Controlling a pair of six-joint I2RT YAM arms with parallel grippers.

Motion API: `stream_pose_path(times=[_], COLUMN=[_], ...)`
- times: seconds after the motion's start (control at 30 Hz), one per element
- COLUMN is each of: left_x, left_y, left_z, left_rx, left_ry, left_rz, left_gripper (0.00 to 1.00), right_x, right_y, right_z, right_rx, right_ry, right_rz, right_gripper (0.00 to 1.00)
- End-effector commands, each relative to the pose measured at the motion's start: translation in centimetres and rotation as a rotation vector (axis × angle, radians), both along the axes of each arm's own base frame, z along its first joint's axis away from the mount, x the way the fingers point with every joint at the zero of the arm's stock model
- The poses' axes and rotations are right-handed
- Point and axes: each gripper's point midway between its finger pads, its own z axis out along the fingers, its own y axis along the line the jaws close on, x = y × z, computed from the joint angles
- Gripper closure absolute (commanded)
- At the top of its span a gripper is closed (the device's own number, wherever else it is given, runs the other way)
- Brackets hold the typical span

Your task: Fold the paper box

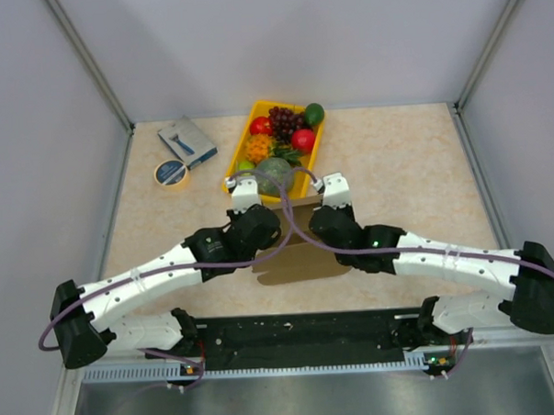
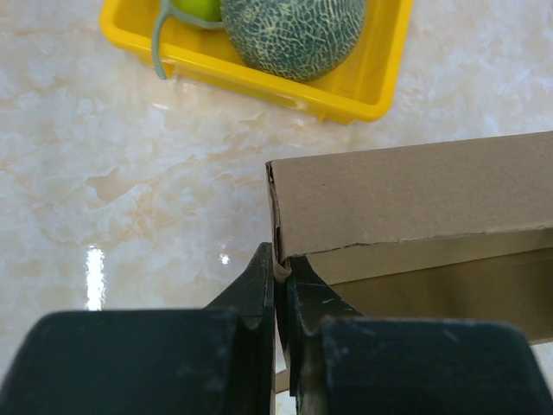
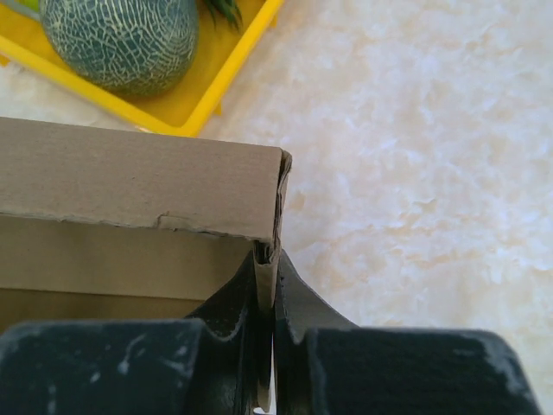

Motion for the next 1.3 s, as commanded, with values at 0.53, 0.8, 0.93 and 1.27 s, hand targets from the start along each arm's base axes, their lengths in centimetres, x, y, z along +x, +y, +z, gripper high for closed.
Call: stream_pose_path(times=[0.53, 0.8, 0.93, 1.27], left_x=[0.0, 0.2, 0.1, -0.4], left_y=[1.0, 0.5, -0.1, 2.3], left_z=[2.5, 2.0, 1.2, -3.5], left_rx=[-0.122, -0.077, -0.058, 0.031], left_ry=[-0.117, -0.1, -0.052, 0.308], left_rz=[0.1, 0.081, 0.026, -0.063], left_gripper=[1.0, 1.0, 1.0, 1.0], right_x=[-1.4, -4.8, -6.8, -11.3], right_y=[1.2, 1.0, 0.4, -1.9], right_z=[4.0, 5.5, 6.7, 4.7], right_rx=[0.039, 0.155, 0.278, 0.438], right_ry=[-0.056, 0.066, 0.106, 0.371], right_rz=[-0.011, 0.198, 0.3, 0.469], right_gripper=[0.69, 0.37, 0.31, 0.15])
